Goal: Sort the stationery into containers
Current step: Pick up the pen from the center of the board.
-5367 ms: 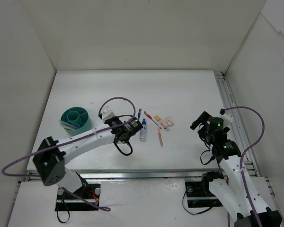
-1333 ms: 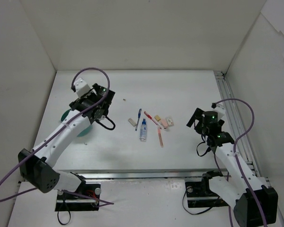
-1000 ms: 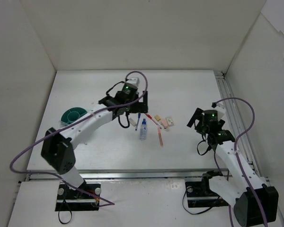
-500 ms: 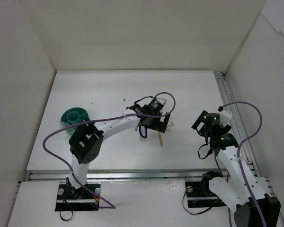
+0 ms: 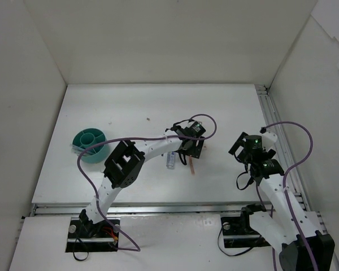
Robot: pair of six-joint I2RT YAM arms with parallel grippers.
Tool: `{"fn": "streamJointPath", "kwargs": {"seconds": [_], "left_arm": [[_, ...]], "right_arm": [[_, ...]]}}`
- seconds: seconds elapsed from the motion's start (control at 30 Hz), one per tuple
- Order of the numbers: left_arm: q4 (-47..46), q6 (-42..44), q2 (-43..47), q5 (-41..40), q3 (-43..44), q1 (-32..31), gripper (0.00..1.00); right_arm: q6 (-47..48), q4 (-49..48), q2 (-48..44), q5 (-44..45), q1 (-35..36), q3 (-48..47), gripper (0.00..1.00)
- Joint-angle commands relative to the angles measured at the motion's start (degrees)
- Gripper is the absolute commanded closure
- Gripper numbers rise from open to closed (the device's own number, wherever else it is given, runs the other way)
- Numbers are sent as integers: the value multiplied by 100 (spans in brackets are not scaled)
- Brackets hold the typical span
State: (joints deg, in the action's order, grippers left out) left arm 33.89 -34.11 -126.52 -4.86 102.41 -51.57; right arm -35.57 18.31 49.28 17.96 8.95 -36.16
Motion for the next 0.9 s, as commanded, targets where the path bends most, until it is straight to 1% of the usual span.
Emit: {"fn": "streamJointPath", "kwargs": {"seconds": [0.0,0.03,0.07,0.13,0.17,0.23,0.27,0.33,0.37,0.4,0.5,0.53,0.57,0.67,0.8,0.87], "left_arm": [[249,-35,14,-217,499,-64,26],[267,-43,-30,-217,560,-64,28],[311,-52,-39,-226,569,-64,35],[337,-61,-57,-234,526,-64,42],[381,-87,-57,-269,499,-64,49],[364,-87,-13,-208,333,-64,53],[347,-87,13,-130,263,-64,59],[294,-87,92,-68,26,-64,64],[311,-105,136,-76,-36,-64,70],[311,-114,188,-85,-133,-64,72],[311,-149,276,-199,-230,-64,82],[303,-157,294,-208,-213,-64,90],[294,-158,303,-243,-195,-64,93],[215,-105,365,-269,-108,-64,100],[118,79,479,-164,50,-64,100],[66,176,706,-199,60,-2,100]], "right_arm": [[-55,-81,108,147,-42,-66,2],[-46,-81,108,129,-43,-75,2],[-38,-81,161,129,-43,-84,2],[-38,-90,196,112,-34,-101,2],[-38,-82,231,112,-34,-102,2],[-38,-81,275,94,-42,-110,2],[-38,-81,302,94,-43,-119,2],[-29,-90,319,77,-42,-119,2],[-20,-82,328,68,-51,-128,2],[-11,-90,328,59,-34,-137,2],[-20,-90,354,77,-34,-137,2],[-20,-90,355,85,-34,-128,2],[-20,-90,372,85,-34,-137,2],[-20,-90,390,112,-34,-145,2],[-11,-90,381,129,-34,-137,2],[6,-82,337,112,-43,-137,2]]}}
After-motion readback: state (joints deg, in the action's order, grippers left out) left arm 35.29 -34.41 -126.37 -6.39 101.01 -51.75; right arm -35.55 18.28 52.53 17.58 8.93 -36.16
